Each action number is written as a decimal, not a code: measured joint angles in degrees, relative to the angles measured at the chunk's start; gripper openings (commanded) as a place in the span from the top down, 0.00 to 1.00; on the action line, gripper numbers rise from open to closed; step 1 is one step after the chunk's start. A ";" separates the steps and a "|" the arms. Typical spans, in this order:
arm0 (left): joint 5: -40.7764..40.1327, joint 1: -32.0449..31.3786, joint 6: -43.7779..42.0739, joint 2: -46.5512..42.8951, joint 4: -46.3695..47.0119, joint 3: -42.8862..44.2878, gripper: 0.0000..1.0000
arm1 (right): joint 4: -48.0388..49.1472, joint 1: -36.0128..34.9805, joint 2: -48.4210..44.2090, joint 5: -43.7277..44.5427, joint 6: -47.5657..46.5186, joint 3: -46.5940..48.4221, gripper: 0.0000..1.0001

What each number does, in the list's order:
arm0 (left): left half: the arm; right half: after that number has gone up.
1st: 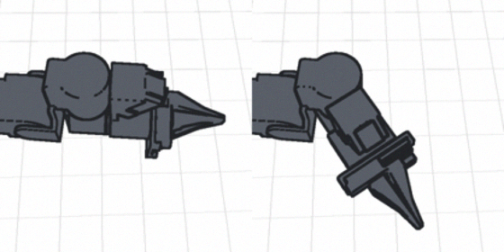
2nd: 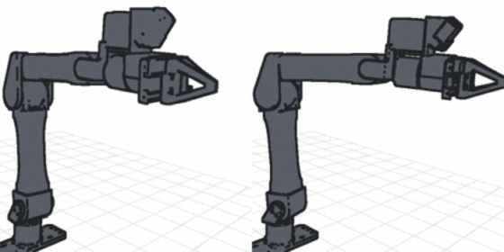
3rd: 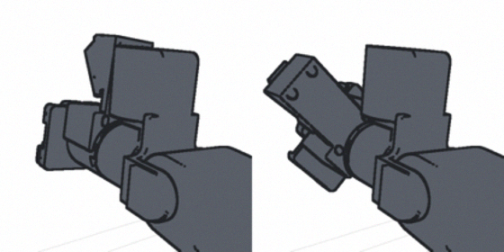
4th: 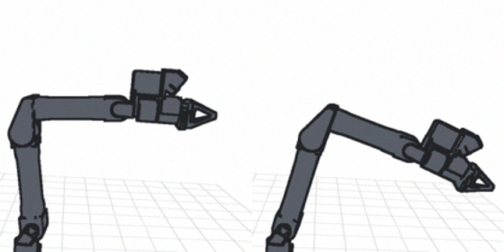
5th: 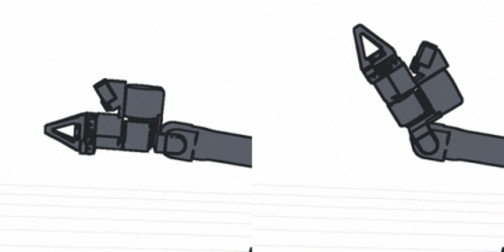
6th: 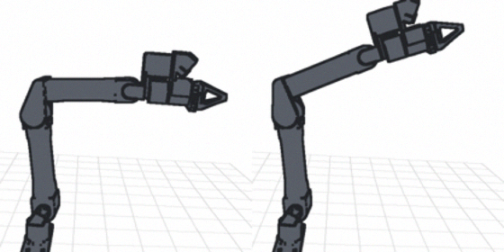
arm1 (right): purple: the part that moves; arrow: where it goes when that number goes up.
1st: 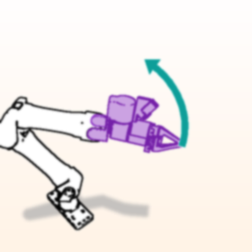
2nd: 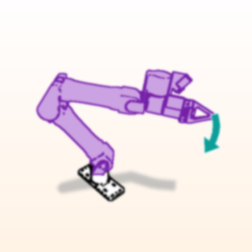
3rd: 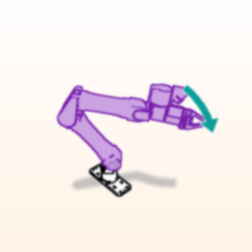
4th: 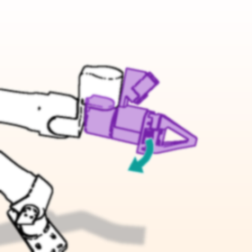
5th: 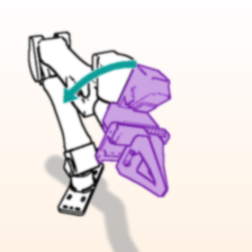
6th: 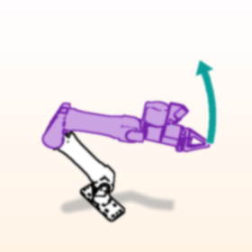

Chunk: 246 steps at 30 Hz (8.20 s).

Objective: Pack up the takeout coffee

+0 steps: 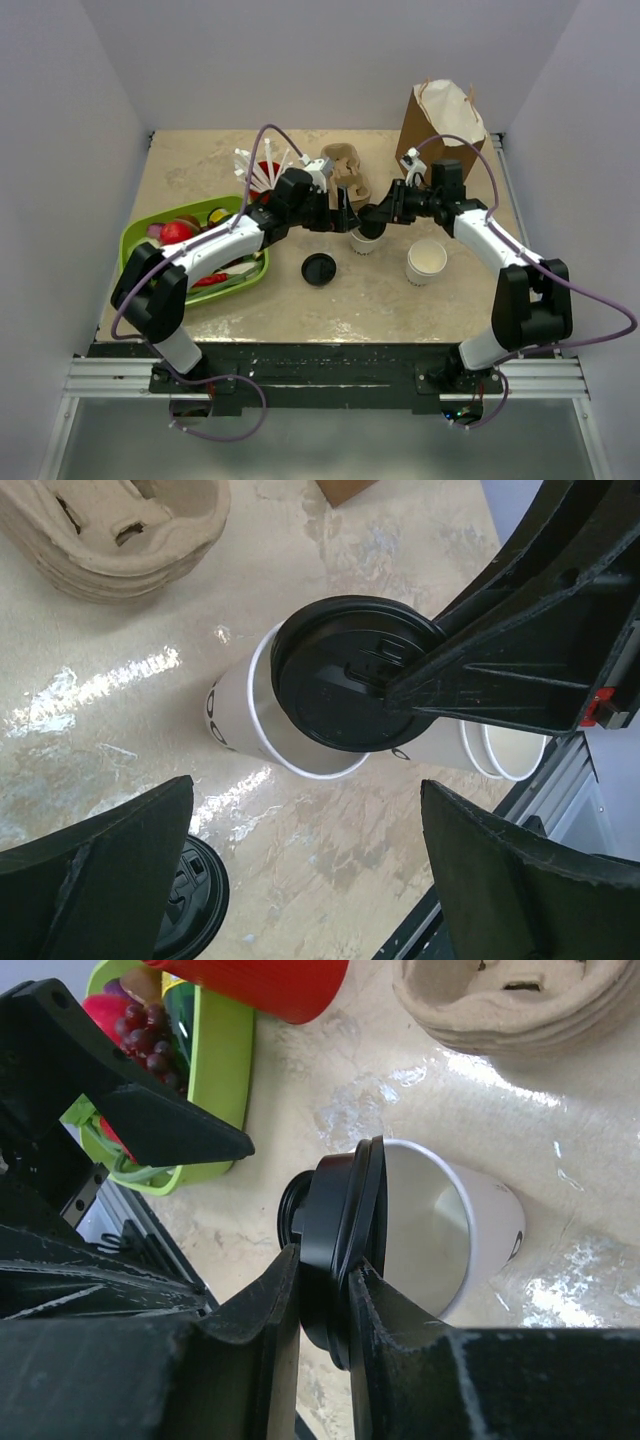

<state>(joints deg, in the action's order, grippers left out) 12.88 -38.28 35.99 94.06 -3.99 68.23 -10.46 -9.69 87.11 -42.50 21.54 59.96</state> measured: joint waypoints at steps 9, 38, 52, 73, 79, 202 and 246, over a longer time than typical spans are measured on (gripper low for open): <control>1.46 0.00 0.44 3.13 1.66 0.00 0.00 | -1.70 0.00 0.72 2.47 0.07 0.24 0.65; 4.50 0.00 9.03 8.28 3.96 1.42 0.13 | -6.71 0.00 0.66 10.40 -3.02 1.99 0.52; 4.35 0.00 11.41 9.68 3.87 1.73 0.19 | -6.93 0.02 2.08 11.10 -4.00 2.19 0.47; 3.82 0.00 15.87 10.10 6.47 1.77 0.23 | -6.84 -0.94 2.75 9.88 -3.78 2.19 0.43; 3.78 0.00 16.09 10.10 6.67 1.40 0.24 | -8.20 -2.32 2.75 13.05 -4.17 2.23 0.42; -1.46 0.26 20.00 14.43 -1.16 7.96 0.60 | -5.75 -2.34 2.75 19.17 0.96 0.37 0.64; 2.62 1.18 8.92 12.33 -7.39 10.64 0.03 | -13.14 -1.84 5.64 14.14 -17.59 11.56 0.36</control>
<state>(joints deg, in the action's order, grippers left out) 15.51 -37.10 44.91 106.39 -11.38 78.87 -23.59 -11.53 92.75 -28.36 3.95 71.53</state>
